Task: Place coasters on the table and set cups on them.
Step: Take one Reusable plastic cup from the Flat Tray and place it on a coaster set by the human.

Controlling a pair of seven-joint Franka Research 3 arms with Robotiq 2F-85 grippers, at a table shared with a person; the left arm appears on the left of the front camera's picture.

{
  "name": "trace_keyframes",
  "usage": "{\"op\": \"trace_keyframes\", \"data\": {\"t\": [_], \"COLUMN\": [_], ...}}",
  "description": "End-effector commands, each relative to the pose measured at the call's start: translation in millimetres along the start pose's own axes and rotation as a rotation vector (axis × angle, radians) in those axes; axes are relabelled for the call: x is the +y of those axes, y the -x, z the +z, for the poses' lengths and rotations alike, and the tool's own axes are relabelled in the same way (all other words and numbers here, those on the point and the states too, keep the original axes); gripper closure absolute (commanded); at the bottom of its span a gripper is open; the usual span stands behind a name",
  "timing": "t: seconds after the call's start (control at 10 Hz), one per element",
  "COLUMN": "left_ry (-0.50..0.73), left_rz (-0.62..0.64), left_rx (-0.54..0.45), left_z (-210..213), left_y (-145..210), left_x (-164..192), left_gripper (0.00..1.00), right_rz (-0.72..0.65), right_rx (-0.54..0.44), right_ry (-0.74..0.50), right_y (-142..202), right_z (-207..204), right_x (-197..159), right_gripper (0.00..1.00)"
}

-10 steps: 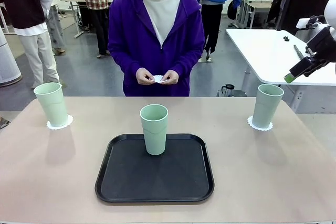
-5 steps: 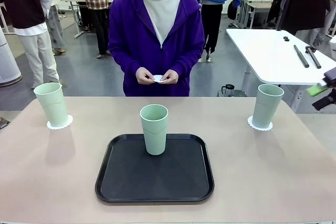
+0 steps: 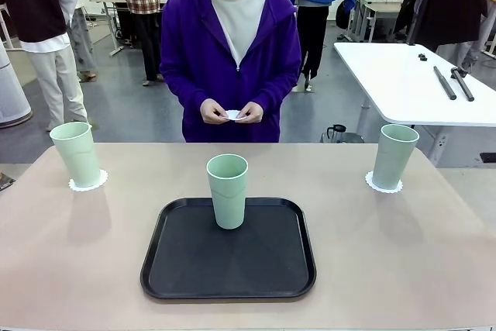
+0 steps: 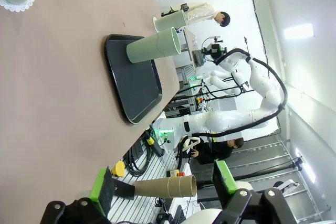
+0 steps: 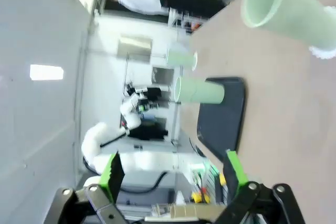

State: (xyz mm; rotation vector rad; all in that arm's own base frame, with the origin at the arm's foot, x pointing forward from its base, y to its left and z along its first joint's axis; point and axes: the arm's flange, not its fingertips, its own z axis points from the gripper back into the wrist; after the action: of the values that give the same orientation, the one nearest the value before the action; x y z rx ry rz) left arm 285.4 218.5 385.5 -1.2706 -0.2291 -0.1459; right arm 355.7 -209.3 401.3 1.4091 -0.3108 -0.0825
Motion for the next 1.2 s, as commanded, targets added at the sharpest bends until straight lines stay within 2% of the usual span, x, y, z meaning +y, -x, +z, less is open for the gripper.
{"op": "trace_keyframes", "data": {"t": [0.0,0.2,0.4,0.5,1.1], "left_ry": [0.010,0.010,0.010,0.010,0.010], "left_rz": [-0.015,-0.015,-0.015,-0.015,-0.015], "left_rx": [-0.012,-0.012,-0.012,-0.012,-0.012], "left_z": [1.9,1.9,1.9,1.9,1.9], "left_y": [0.5,0.5,0.5,0.5,0.5], "left_x": [-1.5,-1.5,-1.5,-1.5,-1.5], "left_gripper": [0.00,0.00,0.00,0.00,0.00], "right_rz": [-0.026,-0.056,-0.027,-0.064,-0.064], "right_rx": [-0.052,-0.004,0.025,-0.022,-0.022], "right_ry": [-0.026,-0.021,-0.025,-0.009,-0.009], "right_y": [-3.1,-2.1,-5.0,1.0,1.0], "right_z": [1.3,3.3,6.8,3.2,3.2], "right_x": [-24.8,-35.3,-35.3,-42.8,-42.8], "right_gripper": [0.00,0.00,0.00,0.00,0.00]}}
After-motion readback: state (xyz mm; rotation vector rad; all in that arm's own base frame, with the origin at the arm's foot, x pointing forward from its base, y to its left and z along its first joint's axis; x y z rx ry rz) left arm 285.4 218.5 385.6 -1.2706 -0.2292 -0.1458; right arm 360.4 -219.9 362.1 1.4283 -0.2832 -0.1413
